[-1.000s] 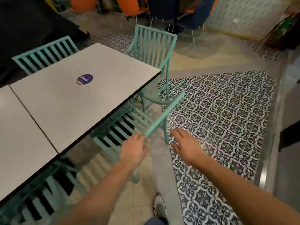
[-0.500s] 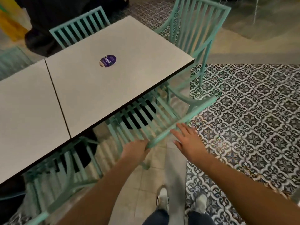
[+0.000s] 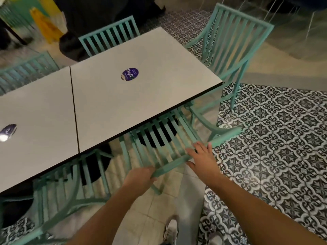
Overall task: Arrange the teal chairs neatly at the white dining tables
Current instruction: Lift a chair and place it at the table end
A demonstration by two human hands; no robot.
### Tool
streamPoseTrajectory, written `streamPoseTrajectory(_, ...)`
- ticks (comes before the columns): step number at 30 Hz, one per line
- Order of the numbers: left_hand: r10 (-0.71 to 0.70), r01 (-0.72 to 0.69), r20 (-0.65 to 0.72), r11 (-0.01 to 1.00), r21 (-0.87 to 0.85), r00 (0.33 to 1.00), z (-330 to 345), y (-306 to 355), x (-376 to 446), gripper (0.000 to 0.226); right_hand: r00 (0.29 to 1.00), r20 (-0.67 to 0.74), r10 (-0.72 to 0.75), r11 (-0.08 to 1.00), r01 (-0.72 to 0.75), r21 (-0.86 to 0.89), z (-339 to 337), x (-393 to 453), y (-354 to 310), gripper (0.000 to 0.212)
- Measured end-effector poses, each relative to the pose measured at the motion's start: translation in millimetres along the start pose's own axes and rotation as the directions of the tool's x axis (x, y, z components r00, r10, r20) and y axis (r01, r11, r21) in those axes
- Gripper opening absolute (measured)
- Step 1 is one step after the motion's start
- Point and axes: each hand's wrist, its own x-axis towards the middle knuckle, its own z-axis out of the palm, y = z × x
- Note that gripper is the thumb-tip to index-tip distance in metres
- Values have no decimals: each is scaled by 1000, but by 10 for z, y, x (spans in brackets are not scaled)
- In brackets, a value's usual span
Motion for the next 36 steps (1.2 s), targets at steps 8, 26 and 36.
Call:
streamPoseTrajectory(8,29,-36,-160,999,-39,987,-682,1119,473,44,974,-117,194,951,-158,265,-737,-354,1014,52)
streamPoseTrajectory(26,467,-396,-349,881,258,813,-2357,4152,3534,39,810,-190,555,832,-546,103,-2625,231,4595,60)
streamPoseTrajectory(36,467,-340,-323,861,378,823,-3554,5239,5162,41,826,-168,537,843,-522,131,-3430,1540,6129,62)
